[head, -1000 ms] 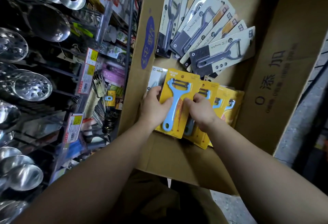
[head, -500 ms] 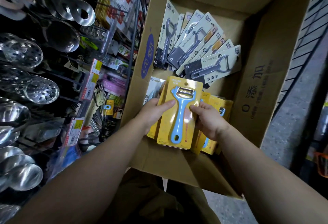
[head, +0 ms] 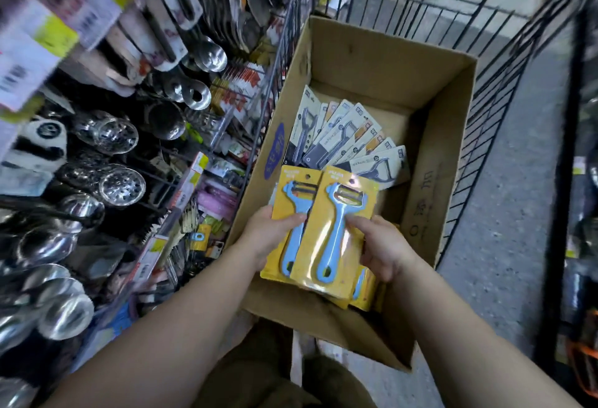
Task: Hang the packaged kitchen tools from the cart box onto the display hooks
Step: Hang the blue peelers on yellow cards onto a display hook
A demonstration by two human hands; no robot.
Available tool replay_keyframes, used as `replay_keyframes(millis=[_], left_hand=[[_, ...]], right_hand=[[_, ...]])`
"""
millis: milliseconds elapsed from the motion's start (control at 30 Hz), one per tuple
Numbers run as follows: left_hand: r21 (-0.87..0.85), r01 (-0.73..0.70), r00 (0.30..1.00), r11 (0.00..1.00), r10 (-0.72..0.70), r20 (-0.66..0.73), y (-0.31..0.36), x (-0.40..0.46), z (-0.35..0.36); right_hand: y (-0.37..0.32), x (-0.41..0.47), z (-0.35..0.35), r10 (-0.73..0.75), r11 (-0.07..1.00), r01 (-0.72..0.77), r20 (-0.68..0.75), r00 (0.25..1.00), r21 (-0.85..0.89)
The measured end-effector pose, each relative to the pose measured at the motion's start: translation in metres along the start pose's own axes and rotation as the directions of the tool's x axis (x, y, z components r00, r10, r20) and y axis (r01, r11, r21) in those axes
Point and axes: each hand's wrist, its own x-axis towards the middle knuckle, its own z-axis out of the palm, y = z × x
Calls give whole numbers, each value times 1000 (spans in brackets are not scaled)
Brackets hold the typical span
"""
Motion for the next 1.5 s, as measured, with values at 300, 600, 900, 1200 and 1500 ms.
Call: replay_keyframes(millis=[300, 600, 900, 1200, 1500], left_hand=[[-131, -138, 978, 982, 114, -178, -7, -79, -1], [-249, -400, 890, 882, 308, -337, -11, -194, -9], [-191, -633, 633, 751, 359, -686, -20, -317, -70], [-100, -774, 361, 626, 306, -881, -78, -440, -125], [-18, -806, 146, 591, 170, -975, -149, -541, -196]], right_hand=[[-19, -56, -16, -138, 972, 164, 158, 978, -169], [-44, -148, 20, -429, 737, 556, 368, 825, -385], [-44, -232, 124, -561, 458, 830, 622, 547, -317], [18, -319, 221, -529, 319, 943, 807, 261, -96], [104, -408, 317, -418, 305, 952, 900, 123, 11]])
